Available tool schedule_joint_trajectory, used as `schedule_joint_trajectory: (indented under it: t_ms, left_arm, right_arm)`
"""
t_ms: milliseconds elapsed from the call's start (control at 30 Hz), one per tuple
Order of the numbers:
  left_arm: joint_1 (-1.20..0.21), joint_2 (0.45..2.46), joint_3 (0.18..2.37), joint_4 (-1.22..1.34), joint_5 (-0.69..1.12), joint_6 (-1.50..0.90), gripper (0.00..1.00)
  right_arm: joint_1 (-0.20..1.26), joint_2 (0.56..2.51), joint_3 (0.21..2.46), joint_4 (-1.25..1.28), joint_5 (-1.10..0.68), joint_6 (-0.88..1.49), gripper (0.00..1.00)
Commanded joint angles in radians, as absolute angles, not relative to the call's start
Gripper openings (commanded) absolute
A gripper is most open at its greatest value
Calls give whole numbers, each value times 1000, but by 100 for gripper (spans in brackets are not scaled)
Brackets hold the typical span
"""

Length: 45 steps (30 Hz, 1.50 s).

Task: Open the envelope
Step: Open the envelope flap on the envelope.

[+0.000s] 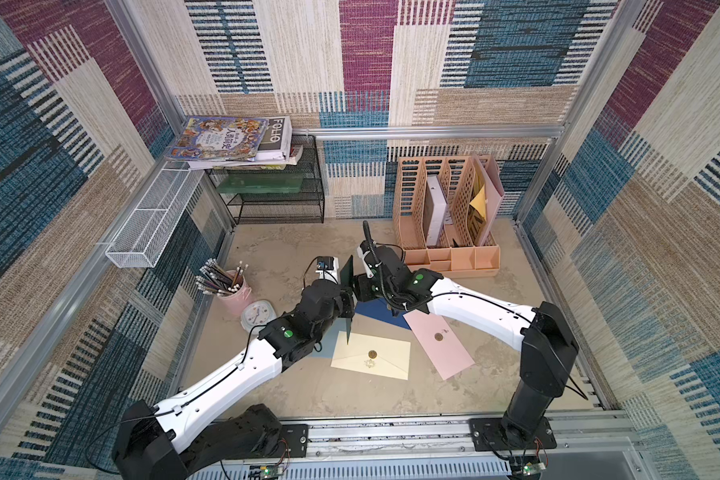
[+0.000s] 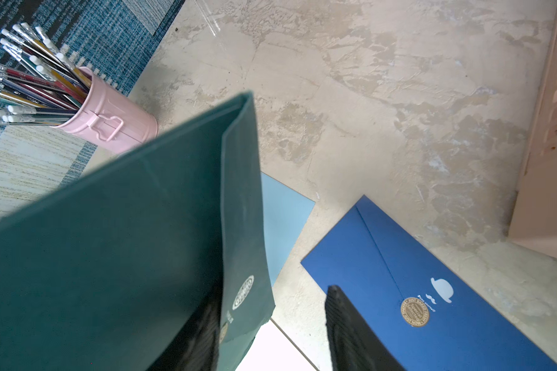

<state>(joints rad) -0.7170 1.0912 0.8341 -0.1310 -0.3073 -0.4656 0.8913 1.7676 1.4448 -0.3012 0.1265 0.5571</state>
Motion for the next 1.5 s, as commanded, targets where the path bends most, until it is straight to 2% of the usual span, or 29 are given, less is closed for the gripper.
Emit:
schedule_joint_trajectory:
  t_ms: [0, 133, 333, 667, 967, 1467]
  left_arm:
    - [-718, 1095, 844, -95, -291, -465, 0]
    - [-718, 1092, 842, -93, -290, -464, 0]
    - [-718, 1085, 842, -95, -294, -465, 0]
    - [-718, 1074, 836, -104, -310, -463, 0]
    - [-718, 1063, 838, -119, -316, -460, 0]
    - [-716, 1056, 844, -152, -349, -451, 0]
  right_arm:
    - [891, 1774, 1443, -300, 128, 551, 52]
    - [890, 1775, 1444, -299, 125, 549, 51]
    - [889, 1777, 1441, -299, 123, 548, 42]
    - [890, 1774, 1435, -301, 117, 543, 37]
    - [890, 1769, 1422, -298, 110, 537, 20]
    - [888, 1752, 1410, -294, 103, 535, 24]
